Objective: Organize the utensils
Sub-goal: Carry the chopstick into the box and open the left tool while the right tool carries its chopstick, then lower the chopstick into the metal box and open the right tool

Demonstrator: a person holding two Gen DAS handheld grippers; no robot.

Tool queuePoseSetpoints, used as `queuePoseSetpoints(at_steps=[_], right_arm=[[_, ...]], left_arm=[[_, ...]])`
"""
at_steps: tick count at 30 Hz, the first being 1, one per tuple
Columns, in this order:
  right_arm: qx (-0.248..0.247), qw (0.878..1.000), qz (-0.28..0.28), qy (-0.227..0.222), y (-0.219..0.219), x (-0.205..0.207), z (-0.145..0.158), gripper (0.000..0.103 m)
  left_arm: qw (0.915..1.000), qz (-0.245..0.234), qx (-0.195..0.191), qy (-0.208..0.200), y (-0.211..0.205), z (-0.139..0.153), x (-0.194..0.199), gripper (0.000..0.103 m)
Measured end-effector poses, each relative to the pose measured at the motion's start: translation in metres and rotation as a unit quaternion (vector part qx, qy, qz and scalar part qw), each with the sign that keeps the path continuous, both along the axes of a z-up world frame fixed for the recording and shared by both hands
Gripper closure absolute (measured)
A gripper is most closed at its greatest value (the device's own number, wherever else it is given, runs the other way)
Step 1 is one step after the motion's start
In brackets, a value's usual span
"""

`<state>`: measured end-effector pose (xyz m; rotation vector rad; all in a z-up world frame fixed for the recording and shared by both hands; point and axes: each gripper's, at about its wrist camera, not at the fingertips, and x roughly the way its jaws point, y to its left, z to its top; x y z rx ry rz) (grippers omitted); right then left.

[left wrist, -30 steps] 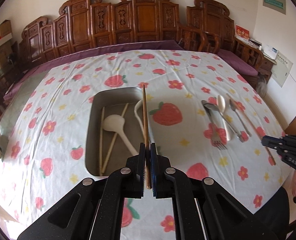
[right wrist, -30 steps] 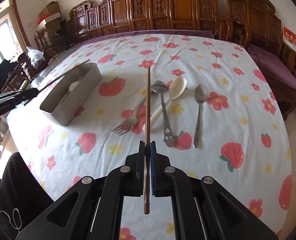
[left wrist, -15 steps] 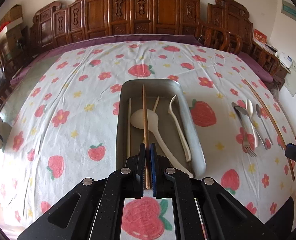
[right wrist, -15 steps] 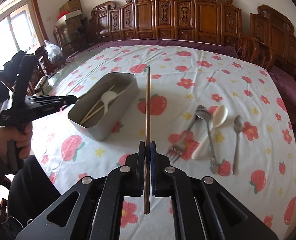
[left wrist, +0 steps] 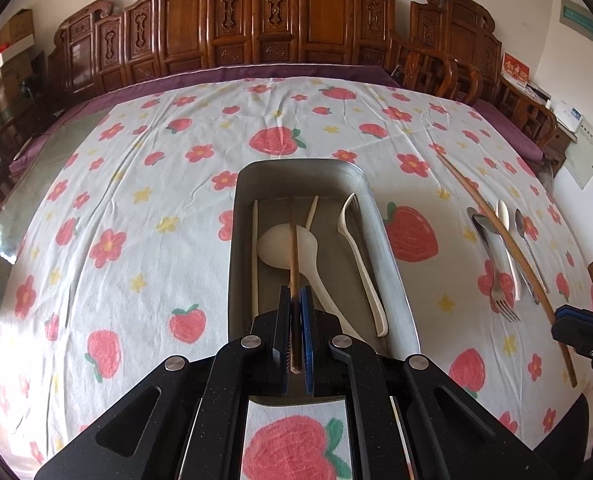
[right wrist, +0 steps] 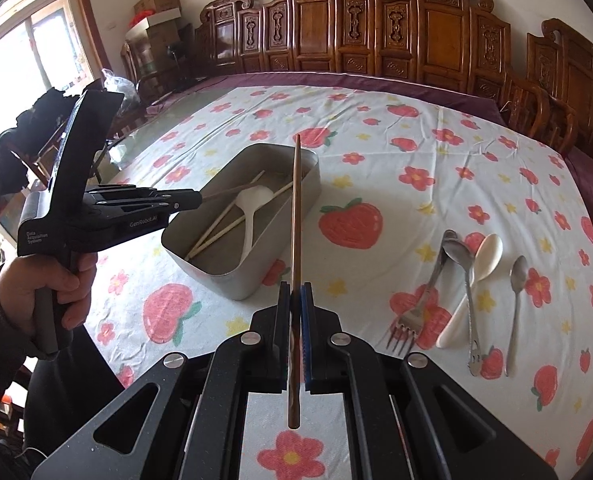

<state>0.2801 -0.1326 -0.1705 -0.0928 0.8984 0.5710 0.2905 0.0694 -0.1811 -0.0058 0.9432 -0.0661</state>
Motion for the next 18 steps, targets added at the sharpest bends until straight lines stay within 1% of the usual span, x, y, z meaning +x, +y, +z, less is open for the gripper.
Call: queuePoseSetpoints(at_steps=[6, 8, 10, 13, 14, 15, 18], right_arm=[[0.006, 1.000, 0.006, 0.008, 0.020, 0.009, -0.003, 0.097], [0.009, 1.000, 0.008, 0.010, 0.027, 0.011, -0.003, 0.097], [0.013, 1.000, 0.009, 0.013, 0.036, 0.016, -0.004, 0.097], [0.019, 1.000, 0.007, 0.021, 0.047, 0.024, -0.006, 0.097], [0.020, 0.999, 0.006, 0.024, 0.051, 0.027, -0.008, 0.097], [0.022, 0.999, 0.003, 0.027, 0.055, 0.032, -0.009, 0.097], [0.034, 0.999, -0.006, 0.040, 0.065, 0.043, -0.013, 0.097]], left_arm=[[0.9998, -0.001, -0.014, -0.011, 0.010, 0.011, -0.009, 0.098], [0.9997, -0.001, -0.014, -0.019, 0.014, 0.017, -0.014, 0.096], [0.9995, -0.003, -0.021, -0.026, 0.020, 0.023, -0.019, 0.086], [0.9991, -0.002, -0.019, -0.037, 0.027, 0.030, -0.025, 0.083], [0.9991, -0.002, -0.017, -0.039, 0.028, 0.032, -0.026, 0.080], [0.9989, -0.001, -0.013, -0.045, 0.031, 0.034, -0.029, 0.075], [0.9986, 0.003, -0.010, -0.051, 0.039, 0.037, -0.033, 0.070]])
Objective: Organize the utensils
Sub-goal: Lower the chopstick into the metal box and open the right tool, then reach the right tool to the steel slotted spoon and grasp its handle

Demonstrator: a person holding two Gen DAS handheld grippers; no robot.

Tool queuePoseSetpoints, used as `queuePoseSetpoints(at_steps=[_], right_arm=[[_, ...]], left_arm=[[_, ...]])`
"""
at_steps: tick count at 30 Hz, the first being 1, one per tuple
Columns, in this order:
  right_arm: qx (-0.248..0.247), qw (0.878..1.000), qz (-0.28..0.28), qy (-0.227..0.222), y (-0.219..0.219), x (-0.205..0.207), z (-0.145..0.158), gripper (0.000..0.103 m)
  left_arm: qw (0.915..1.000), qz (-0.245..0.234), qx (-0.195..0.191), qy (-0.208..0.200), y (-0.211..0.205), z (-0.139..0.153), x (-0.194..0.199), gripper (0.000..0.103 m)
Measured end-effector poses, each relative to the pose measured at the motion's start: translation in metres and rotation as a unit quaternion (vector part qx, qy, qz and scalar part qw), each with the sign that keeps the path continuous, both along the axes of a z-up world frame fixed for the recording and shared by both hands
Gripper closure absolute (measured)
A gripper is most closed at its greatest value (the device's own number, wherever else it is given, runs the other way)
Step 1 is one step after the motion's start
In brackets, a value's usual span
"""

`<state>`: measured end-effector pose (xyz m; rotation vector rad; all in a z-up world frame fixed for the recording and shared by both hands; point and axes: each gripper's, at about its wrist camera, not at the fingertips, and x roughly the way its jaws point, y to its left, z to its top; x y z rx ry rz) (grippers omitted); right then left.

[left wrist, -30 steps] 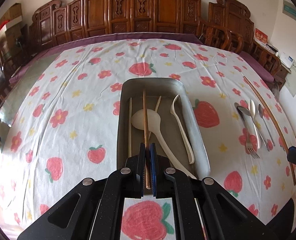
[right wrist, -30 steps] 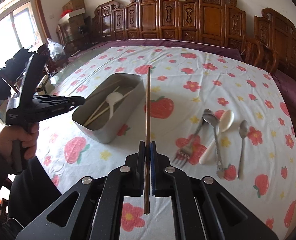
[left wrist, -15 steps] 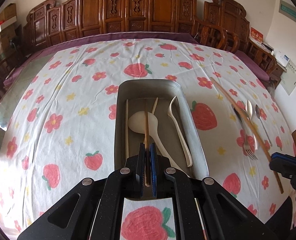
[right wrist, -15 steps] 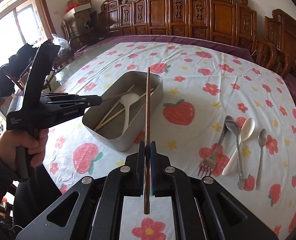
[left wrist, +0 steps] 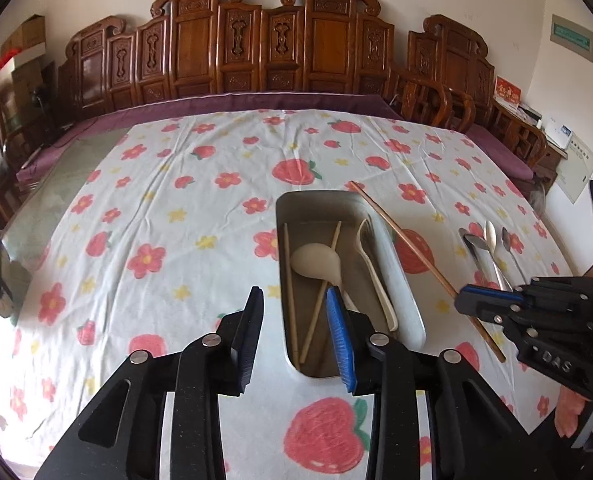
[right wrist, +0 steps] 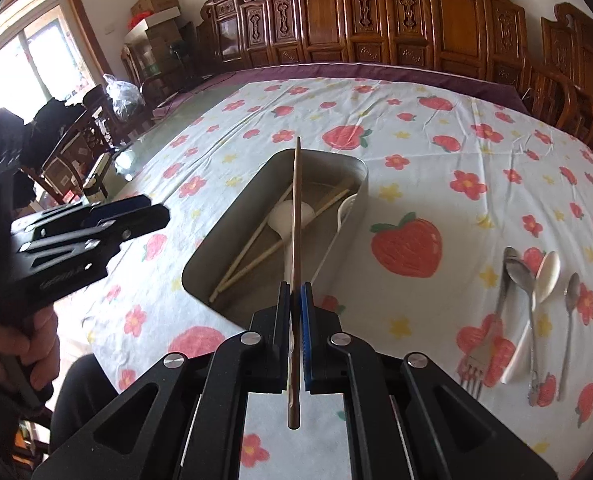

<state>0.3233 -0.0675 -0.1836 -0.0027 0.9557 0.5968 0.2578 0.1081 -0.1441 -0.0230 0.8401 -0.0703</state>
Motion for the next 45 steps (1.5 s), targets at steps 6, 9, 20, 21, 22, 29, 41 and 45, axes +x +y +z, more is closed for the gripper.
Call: queuePoseSetpoints(at_steps=[6, 9, 20, 21, 22, 29, 41, 45], right_arm=[[0.010, 1.000, -0.016, 0.021, 0.019, 0.019, -0.010, 0.097], [0.012, 0.999, -0.027, 0.033, 0.026, 0.028, -0.017, 0.097], [-0.011, 0.998, -0.042, 0.034, 0.044, 0.040, -0.030, 0.097], [-0.011, 0.998, -0.044, 0.033, 0.044, 0.041, -0.030, 0.097], [-0.010, 0.998, -0.047, 0.033, 0.044, 0.042, -0.029, 0.097], [0.002, 0.999, -0.042, 0.026, 0.047, 0.042, -0.022, 0.096], [-0.001, 1.000, -0.024, -0.016, 0.009, 0.013, 0.009, 0.096], [-0.015, 0.999, -0.038, -0.027, -0.026, -0.005, 0.014, 0.096]], left_arm=[[0.9998, 0.015, 0.008, -0.006, 0.017, -0.001, -0.005, 0.053], [0.9996, 0.022, 0.012, -0.012, 0.025, 0.001, -0.005, 0.044], [0.9993, 0.033, 0.013, -0.009, 0.039, -0.002, -0.003, 0.038], [0.9994, 0.031, 0.015, -0.010, 0.037, -0.002, -0.003, 0.038], [0.9994, 0.030, 0.015, -0.011, 0.037, -0.002, -0.004, 0.038], [0.9996, 0.021, 0.018, -0.008, 0.030, -0.006, -0.005, 0.038], [0.9996, 0.000, 0.027, -0.010, 0.012, -0.010, -0.011, 0.037], [0.9992, -0.017, 0.033, -0.015, -0.002, -0.008, -0.016, 0.037]])
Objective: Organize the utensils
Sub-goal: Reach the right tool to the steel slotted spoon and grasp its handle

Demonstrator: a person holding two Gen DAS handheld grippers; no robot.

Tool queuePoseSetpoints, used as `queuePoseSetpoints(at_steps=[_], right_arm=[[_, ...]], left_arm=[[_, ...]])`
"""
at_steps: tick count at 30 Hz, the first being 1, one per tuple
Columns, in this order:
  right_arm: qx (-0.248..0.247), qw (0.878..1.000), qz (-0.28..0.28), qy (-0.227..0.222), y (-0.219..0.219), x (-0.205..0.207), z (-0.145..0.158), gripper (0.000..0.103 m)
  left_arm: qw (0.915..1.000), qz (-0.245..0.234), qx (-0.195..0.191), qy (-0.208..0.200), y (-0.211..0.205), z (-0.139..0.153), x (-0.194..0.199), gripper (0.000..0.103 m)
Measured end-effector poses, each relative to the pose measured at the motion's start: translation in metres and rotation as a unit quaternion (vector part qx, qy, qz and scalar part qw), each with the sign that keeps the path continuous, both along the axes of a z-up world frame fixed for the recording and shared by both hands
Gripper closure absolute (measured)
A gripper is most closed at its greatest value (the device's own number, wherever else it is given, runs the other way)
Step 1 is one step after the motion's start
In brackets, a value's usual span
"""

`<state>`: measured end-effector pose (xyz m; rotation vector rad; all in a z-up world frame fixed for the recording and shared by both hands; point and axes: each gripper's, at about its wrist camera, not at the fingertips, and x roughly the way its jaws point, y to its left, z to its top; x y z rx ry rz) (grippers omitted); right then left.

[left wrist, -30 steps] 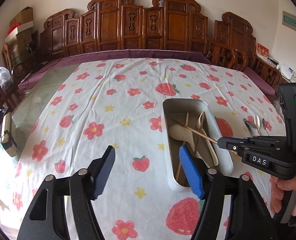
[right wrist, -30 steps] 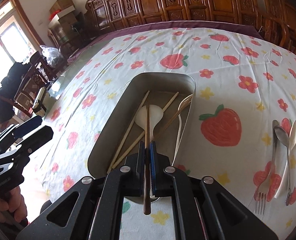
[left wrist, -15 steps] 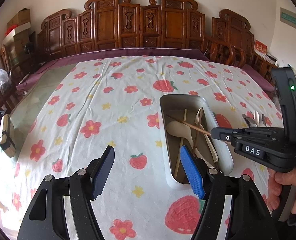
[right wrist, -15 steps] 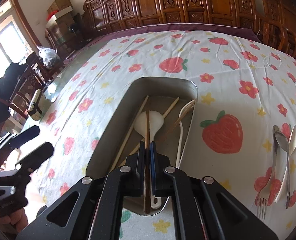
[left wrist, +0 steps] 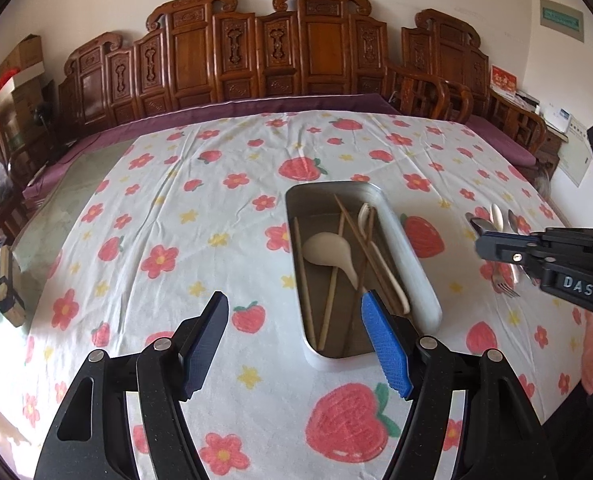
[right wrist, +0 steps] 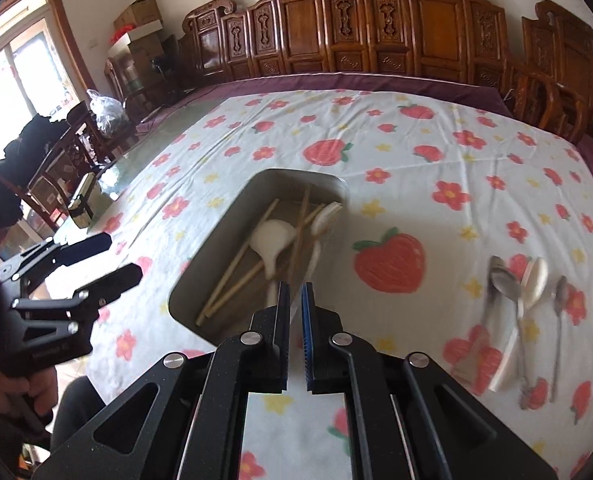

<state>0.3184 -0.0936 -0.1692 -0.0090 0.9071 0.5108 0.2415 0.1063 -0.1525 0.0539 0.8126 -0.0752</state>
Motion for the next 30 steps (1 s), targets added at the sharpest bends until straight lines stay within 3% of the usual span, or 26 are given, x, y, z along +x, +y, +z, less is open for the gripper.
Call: queuePoseSetpoints(at_steps=[10, 13, 26, 30], right_arm=[[-0.025, 0.998, -0.059, -0.011, -0.088, -0.042, 0.005, 0.096], [-0.041, 0.997, -0.067, -0.015, -0.105, -0.049, 0.000, 0.079], [-0.040, 0.993, -0.110, 0.010, -0.176, -0.046, -0.042, 0.079], [-0.046, 0.994, -0.100, 0.019, -0.186, -0.034, -0.054, 0.079]], left_arm=[[0.9989, -0.046, 0.000, -0.005, -0.036, 0.004, -0.016, 0.035], [0.9982, -0.059, -0.002, -0.007, -0.046, 0.005, -0.021, 0.031], [0.9948, -0.100, 0.012, -0.012, -0.091, 0.006, -0.037, 0.025], [0.9942, -0.107, 0.006, -0.006, -0.111, 0.006, -0.032, 0.025]])
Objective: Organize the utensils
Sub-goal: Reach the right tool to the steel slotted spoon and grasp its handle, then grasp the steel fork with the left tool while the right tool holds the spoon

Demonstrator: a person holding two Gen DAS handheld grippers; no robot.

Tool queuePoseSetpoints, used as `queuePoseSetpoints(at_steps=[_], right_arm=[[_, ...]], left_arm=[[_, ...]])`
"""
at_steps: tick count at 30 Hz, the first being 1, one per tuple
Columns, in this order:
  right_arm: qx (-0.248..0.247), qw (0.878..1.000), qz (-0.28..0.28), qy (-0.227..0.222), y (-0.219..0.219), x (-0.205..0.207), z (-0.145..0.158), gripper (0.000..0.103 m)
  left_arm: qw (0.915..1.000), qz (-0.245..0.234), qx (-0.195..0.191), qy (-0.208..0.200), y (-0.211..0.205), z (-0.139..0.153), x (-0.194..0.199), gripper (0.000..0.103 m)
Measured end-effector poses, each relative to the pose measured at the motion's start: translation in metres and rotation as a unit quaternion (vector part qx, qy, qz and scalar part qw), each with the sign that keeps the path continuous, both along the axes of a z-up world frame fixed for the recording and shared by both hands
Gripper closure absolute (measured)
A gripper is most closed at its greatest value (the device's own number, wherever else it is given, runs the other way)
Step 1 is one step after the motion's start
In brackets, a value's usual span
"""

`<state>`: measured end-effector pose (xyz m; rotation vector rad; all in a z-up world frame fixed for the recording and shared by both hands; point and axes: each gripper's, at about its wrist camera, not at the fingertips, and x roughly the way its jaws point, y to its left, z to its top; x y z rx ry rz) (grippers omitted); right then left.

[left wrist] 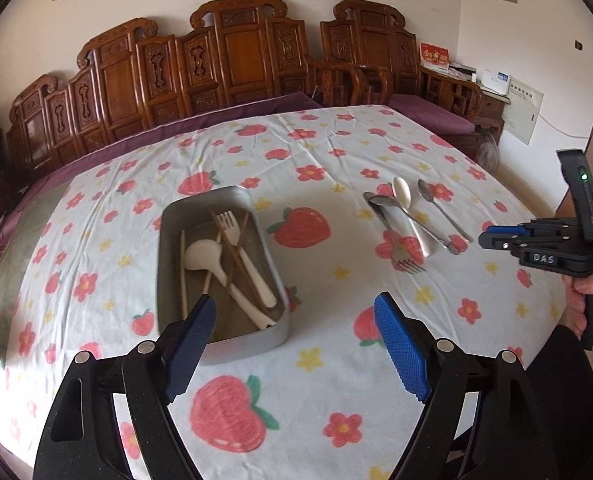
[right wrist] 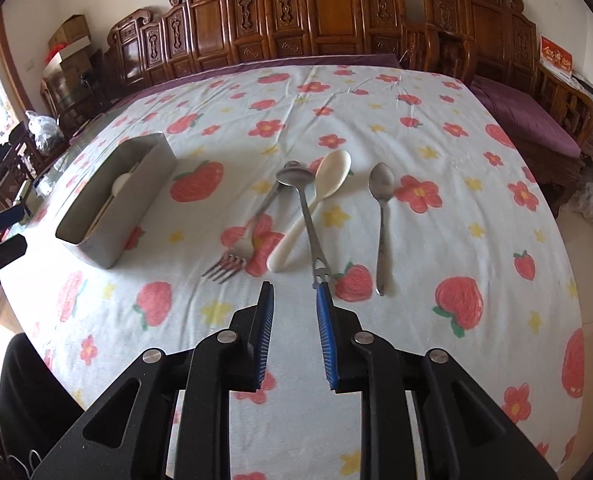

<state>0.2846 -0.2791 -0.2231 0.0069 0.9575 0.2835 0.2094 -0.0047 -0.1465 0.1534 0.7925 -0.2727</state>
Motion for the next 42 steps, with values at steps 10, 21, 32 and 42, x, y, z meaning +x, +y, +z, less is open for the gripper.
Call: queuePoseSetpoints(at_steps=[10, 21, 32, 42], right_arm=[[0.025, 1.000, 0.010, 0.011, 0.002, 0.055, -0.016, 0.079], [-0.016, 0.997, 0.063, 0.030, 0.034, 0.114, -0.023, 0.079], [-0.059, 0.992, 0.097, 0.063, 0.050, 0.131, -0.042, 0.079], [-0.085, 0.991, 0.085, 0.062, 0.057, 0.129, -0.047, 0.096]], left_arm=[[0.9997, -0.013, -0.002, 0.020, -0.045, -0.011, 0.023, 0.025], [0.9986, -0.017, -0.006, 0.049, -0.062, -0.023, 0.056, 0.025], [0.9967, -0.017, -0.019, 0.077, -0.063, -0.040, 0.074, 0.025], [0.9957, -0.019, -0.027, 0.086, -0.069, -0.043, 0.084, 0.025]])
